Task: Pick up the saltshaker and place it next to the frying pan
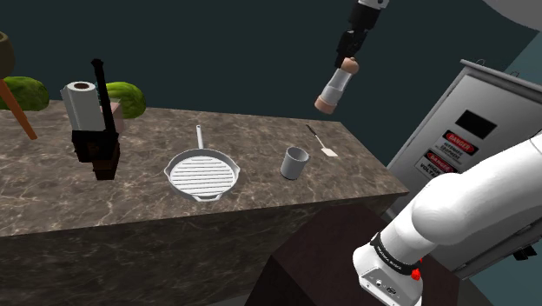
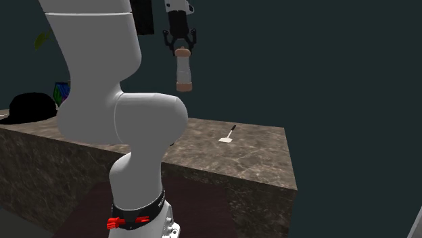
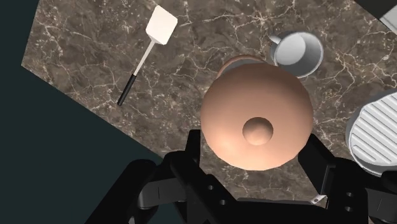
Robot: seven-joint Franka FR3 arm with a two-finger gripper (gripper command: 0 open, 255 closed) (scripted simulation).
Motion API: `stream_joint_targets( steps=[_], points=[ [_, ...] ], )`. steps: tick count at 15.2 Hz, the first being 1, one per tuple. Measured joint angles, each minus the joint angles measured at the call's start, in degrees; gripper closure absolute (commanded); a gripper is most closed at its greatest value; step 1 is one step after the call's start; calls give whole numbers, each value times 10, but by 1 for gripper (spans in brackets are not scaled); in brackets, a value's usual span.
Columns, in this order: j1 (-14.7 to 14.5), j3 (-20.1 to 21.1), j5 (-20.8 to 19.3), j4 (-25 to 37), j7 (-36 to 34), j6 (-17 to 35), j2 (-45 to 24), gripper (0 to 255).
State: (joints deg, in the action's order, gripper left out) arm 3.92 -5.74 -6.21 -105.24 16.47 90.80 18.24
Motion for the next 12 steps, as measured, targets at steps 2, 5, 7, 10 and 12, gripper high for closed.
stream_joint_targets(
  steps=[2, 5, 7, 10, 12],
  points=[
    [-8, 14, 4, 13, -22, 5, -20, 255],
    [-21, 35, 10, 60, -54, -1, -64, 255],
    [-29, 46, 12, 94, -73, -4, -96, 255],
    [-42, 63, 12, 157, -102, -14, -152, 255],
    [-51, 74, 11, 203, -120, -29, -185, 255]
  ],
)
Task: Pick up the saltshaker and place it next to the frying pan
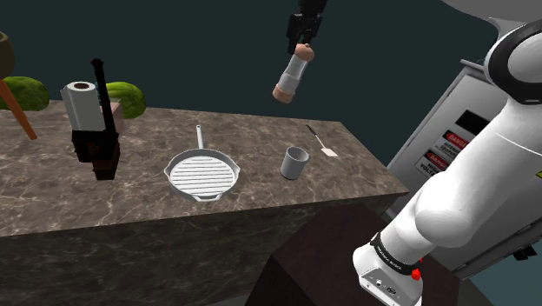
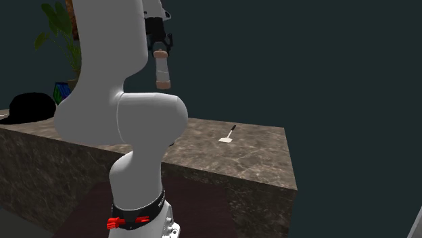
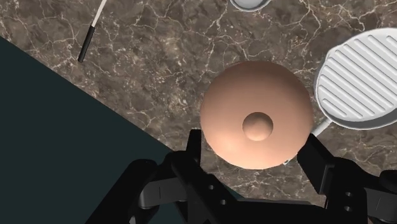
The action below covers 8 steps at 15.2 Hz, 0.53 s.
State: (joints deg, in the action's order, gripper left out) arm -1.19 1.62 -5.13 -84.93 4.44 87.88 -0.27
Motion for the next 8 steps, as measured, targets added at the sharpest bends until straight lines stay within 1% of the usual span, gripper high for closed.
stream_joint_targets(
  steps=[3, 5, 6, 8],
  points=[
    [-16, 14, -5, 73, -28, -17, -58, 255],
    [-27, 22, -9, 138, -44, -36, -106, 255],
    [-29, 23, -10, 144, -47, -35, -113, 255],
    [-30, 23, -10, 128, -50, -21, -112, 255]
  ],
)
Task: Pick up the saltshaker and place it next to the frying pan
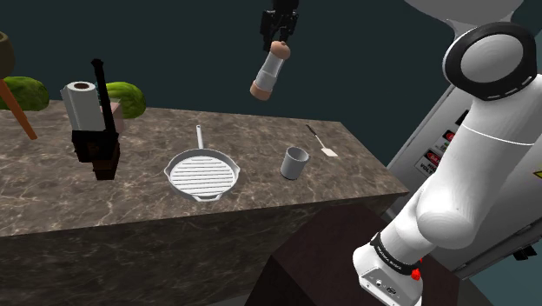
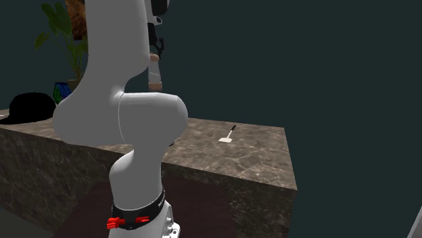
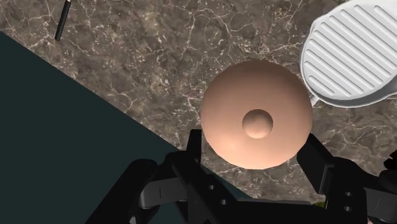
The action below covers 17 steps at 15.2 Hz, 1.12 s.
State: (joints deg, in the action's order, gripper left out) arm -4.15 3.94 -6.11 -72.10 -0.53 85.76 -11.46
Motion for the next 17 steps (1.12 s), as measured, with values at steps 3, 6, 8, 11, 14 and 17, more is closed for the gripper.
stream_joint_targets(
  steps=[3, 6, 8, 11, 14, 17],
  points=[
    [0, 1, 1, -38, -4, 27, 11, 255],
    [1, 0, 1, -72, -6, 54, 18, 255],
    [2, 0, 2, -97, -6, 72, 24, 255],
    [2, 0, 2, -128, -8, 97, 31, 255],
    [3, -1, 2, -158, -9, 123, 36, 255],
    [3, -1, 2, -179, -11, 144, 34, 255]
  ],
)
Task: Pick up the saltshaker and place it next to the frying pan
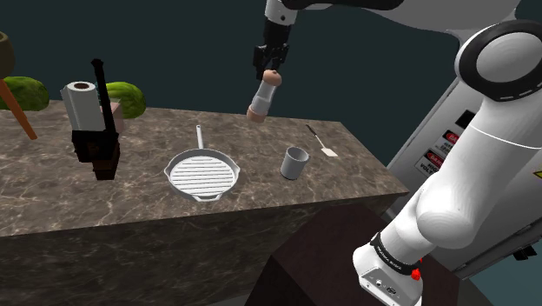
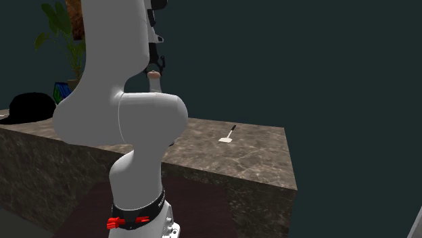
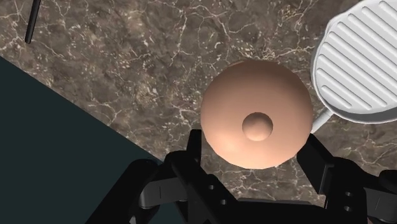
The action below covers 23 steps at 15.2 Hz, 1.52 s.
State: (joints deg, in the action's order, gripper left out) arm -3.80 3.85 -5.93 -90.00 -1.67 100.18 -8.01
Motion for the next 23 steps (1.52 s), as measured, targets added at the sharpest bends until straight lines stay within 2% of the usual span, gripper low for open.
stream_joint_targets(
  steps=[11, 23],
  points=[
    [2, -1, -2, -90, -7, 87, 3, 255],
    [2, -2, -7, -157, -16, 172, -15, 255]
  ],
)
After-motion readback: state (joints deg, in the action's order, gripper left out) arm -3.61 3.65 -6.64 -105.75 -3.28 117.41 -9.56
